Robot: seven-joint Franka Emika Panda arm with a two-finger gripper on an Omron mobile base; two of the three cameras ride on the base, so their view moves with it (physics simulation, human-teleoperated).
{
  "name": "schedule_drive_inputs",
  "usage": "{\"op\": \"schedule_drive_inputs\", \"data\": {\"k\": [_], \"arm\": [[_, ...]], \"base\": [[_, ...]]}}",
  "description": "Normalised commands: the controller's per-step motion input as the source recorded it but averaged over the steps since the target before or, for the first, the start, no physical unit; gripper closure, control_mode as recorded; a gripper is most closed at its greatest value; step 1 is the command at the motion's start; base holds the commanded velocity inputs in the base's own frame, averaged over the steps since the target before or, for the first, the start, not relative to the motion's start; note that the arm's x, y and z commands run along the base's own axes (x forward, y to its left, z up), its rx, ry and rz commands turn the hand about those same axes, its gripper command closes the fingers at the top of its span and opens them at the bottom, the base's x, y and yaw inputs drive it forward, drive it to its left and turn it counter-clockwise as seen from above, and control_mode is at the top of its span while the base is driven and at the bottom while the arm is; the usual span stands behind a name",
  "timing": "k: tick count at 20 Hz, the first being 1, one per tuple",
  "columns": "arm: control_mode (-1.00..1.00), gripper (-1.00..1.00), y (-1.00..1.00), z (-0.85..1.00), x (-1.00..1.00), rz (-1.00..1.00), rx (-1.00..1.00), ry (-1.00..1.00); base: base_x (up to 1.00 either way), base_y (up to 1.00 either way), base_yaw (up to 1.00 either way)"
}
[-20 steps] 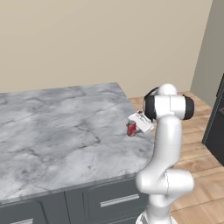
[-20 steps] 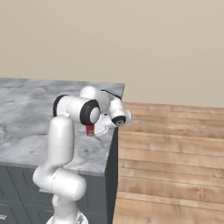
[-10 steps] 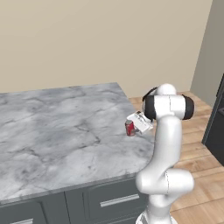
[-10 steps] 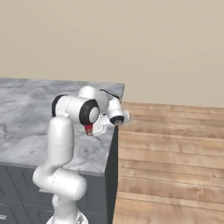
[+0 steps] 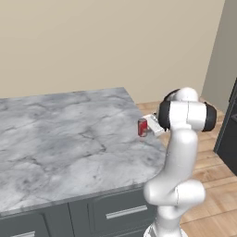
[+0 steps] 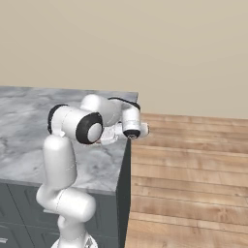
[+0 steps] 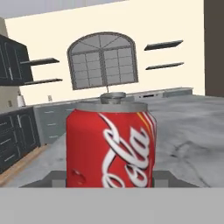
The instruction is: Pick the can, bottled drink from the counter and place them in the open cabinet.
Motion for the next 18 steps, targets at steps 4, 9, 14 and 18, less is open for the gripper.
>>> {"op": "schedule_drive_inputs", "data": {"k": [4, 9, 14, 18], "arm": [[-1.00, 1.00, 0.00, 1.00, -0.98, -0.26, 0.14, -0.06], [-1.00, 1.00, 0.23, 1.00, -1.00, -0.17, 0.01, -0.30], [-1.00, 1.00, 0.25, 1.00, -0.99, -0.04, -0.06, -0.17], [-1.00, 1.00, 0.00, 1.00, -0.97, 0.00, -0.05, 0.15]], "base": [[0.00, 0.00, 0.00], [0.00, 0.00, 0.00], [0.00, 0.00, 0.00], [0.00, 0.00, 0.00]]}}
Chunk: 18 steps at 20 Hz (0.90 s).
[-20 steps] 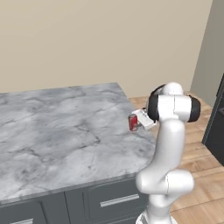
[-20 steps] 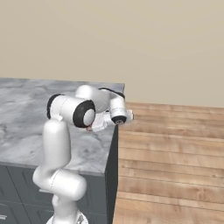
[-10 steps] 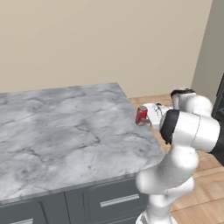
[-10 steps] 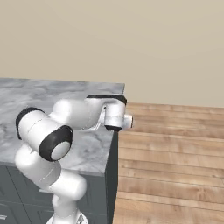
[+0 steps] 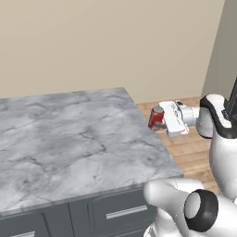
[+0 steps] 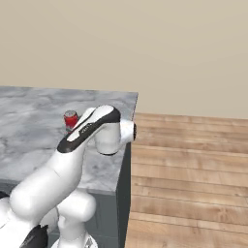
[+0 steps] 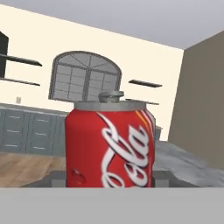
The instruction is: Pick the can, bottled drink from the counter and place them in the open cabinet.
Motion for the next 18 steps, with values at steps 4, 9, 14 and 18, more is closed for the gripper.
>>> {"op": "schedule_drive_inputs", "data": {"k": [4, 9, 14, 18], "arm": [[-1.00, 1.00, -0.04, 1.00, -0.92, 0.00, -0.03, 0.35], [-1.00, 1.00, 0.00, 0.67, -1.00, 0.00, -0.07, 0.20], [-1.00, 1.00, 0.00, 0.03, -1.00, -0.02, -0.21, -0.09], [-1.00, 1.00, -0.29, 0.05, -0.56, -0.11, -0.20, -0.11]], "base": [[0.00, 0.00, 0.00], [0.00, 0.00, 0.00], [0.00, 0.00, 0.00], [0.00, 0.00, 0.00]]}}
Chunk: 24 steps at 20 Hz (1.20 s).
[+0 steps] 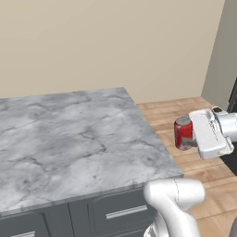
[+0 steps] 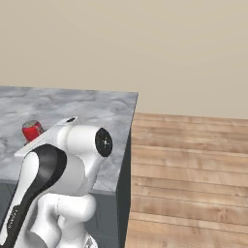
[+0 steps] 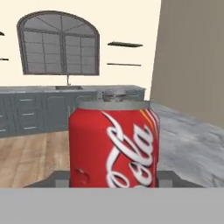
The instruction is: Pick the can, bottled drink from the counter and place them in the open cabinet.
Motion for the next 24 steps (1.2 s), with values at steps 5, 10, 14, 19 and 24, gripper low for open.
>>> {"op": "schedule_drive_inputs", "data": {"k": [5, 10, 14, 19, 24], "arm": [[-1.00, 1.00, -0.42, 0.36, -0.15, -0.23, -0.03, 0.00], [-1.00, 1.00, -0.57, 0.11, -0.21, -0.11, 0.21, 0.01], [-1.00, 1.00, -0.19, -0.16, -0.08, 0.10, 0.37, 0.00], [-1.00, 1.00, 0.00, -0.03, 0.00, 0.22, 0.24, -0.08], [-1.00, 1.00, 0.00, 0.00, 0.00, 0.03, 0.00, -0.01]], "base": [[0.00, 0.00, 0.00], [0.00, 0.00, 0.00], [0.00, 0.00, 0.00], [0.00, 0.00, 0.00], [0.00, 0.00, 0.00]]}}
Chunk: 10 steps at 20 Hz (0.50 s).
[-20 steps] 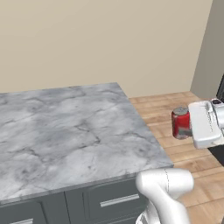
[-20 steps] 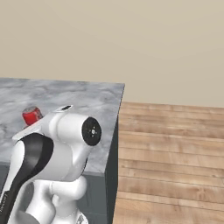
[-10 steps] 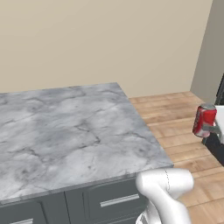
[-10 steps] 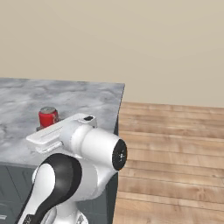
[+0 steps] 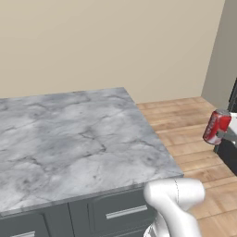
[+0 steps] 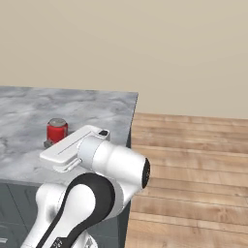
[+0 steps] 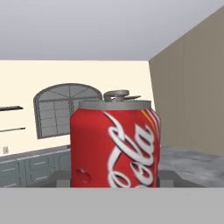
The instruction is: Pick the can, bottled drink from the counter and place them in the open cabinet.
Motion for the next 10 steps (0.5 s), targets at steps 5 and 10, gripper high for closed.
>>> {"op": "schedule_drive_inputs", "data": {"k": [5, 10], "arm": [[-1.00, 1.00, 0.00, 0.00, 0.00, 0.00, 0.00, 0.00], [1.00, 1.00, 0.00, 0.00, 0.00, 0.00, 0.00, 0.00]], "base": [[0.00, 0.00, 0.00], [-0.58, -0.09, -0.04]]}}
